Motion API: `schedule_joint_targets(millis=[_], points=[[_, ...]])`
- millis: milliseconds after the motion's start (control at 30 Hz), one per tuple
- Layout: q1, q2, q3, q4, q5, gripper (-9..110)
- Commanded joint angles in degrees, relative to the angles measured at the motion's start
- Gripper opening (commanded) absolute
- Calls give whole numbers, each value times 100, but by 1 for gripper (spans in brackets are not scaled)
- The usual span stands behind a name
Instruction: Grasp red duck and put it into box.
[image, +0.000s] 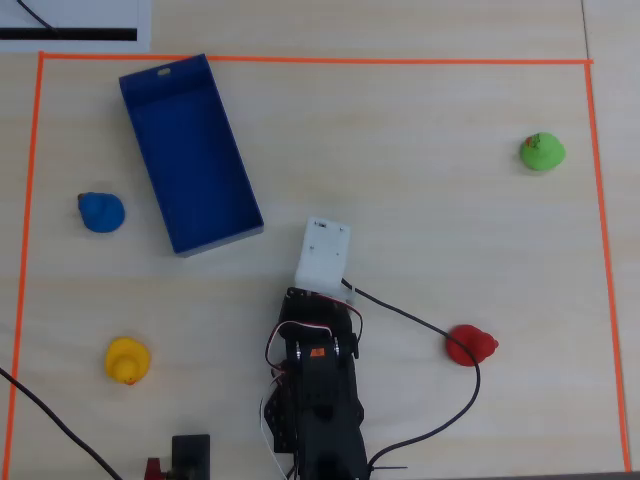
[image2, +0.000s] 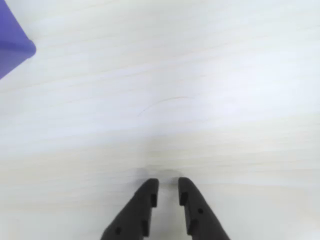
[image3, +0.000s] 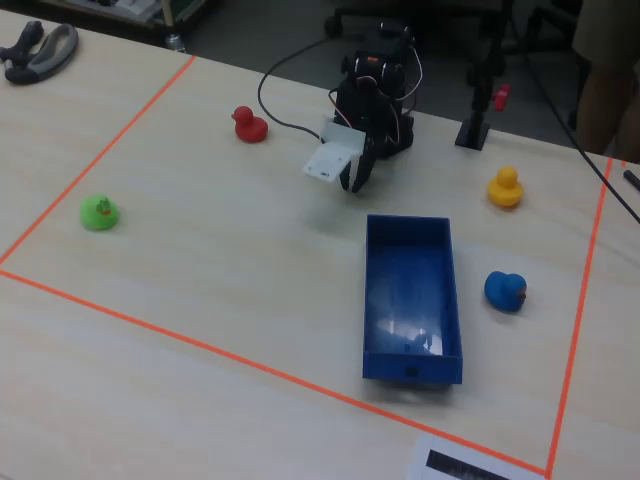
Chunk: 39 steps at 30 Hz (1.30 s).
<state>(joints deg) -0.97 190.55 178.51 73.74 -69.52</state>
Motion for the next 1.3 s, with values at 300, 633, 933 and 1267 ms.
schedule_joint_targets(millis=[300,633,933,1267], points=[[677,-185,-255,-404,-369,0],[3076,-4500,-4632,-1626,-879,11],[5273,-6855,-6943,-1187,-2259,24],[7031,-7857,-7822,-809,-3190,33]])
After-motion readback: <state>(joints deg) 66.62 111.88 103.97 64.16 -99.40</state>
